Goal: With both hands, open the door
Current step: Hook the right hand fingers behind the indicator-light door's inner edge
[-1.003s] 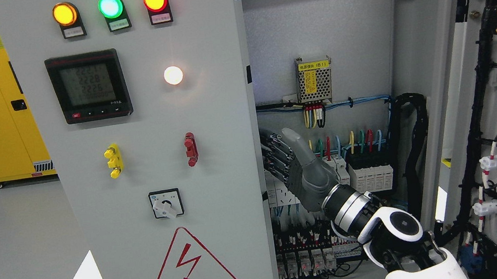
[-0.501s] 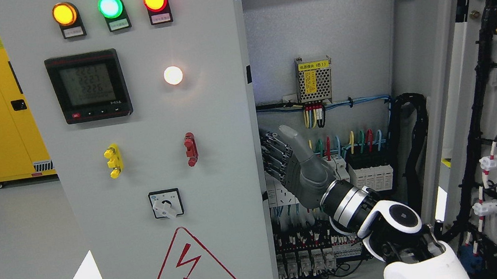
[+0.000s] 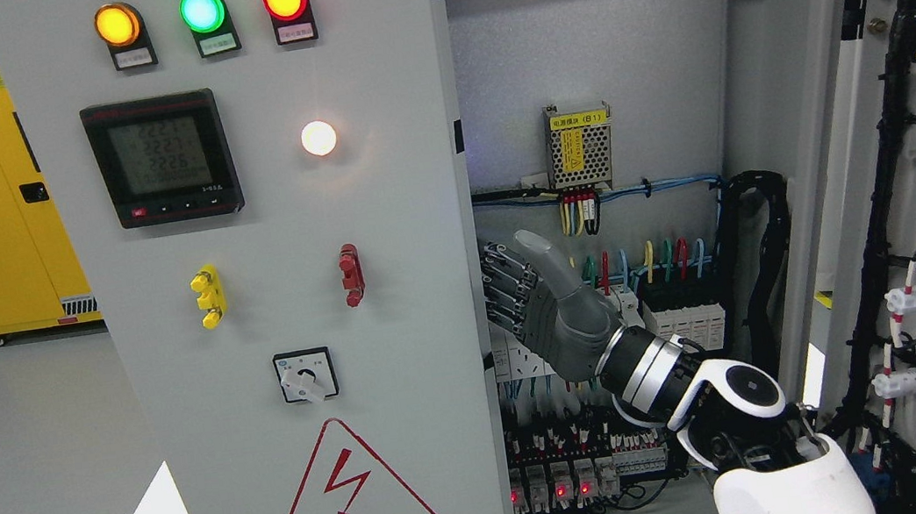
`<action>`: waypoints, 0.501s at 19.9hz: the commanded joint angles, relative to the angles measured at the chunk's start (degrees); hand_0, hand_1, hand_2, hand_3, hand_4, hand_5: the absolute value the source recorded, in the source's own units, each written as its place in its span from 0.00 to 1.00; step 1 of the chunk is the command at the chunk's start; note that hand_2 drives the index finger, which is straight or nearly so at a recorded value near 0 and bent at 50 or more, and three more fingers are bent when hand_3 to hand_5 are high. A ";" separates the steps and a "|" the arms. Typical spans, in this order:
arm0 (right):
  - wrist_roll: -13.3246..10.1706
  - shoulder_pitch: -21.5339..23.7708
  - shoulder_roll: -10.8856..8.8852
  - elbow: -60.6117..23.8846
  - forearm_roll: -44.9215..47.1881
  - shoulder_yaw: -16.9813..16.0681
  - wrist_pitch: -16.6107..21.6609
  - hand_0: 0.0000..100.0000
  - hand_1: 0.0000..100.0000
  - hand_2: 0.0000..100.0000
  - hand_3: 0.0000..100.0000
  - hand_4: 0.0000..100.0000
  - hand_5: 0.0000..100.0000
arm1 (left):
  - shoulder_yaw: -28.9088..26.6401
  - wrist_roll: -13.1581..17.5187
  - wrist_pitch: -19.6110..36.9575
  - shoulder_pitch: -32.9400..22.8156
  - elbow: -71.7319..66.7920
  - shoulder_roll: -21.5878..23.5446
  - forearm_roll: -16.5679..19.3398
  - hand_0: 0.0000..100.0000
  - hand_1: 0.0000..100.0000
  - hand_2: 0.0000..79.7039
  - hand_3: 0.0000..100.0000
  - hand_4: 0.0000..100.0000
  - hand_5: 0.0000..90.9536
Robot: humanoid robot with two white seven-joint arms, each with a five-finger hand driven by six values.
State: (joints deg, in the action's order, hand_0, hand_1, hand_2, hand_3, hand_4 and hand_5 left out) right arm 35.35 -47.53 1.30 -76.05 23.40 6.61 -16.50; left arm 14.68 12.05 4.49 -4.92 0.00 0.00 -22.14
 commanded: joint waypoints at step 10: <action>2.71 -1.33 0.98 0.99 -0.02 -0.80 -1.78 0.22 0.07 0.00 0.00 0.00 0.00 | 0.00 0.00 -0.01 0.00 1.41 0.53 -0.01 0.31 0.11 0.00 0.00 0.00 0.00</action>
State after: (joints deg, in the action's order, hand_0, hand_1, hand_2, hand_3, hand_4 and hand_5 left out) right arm 37.61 -48.24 0.77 -75.40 23.36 6.08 -17.72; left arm 14.68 12.05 4.49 -4.92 0.00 0.00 -22.13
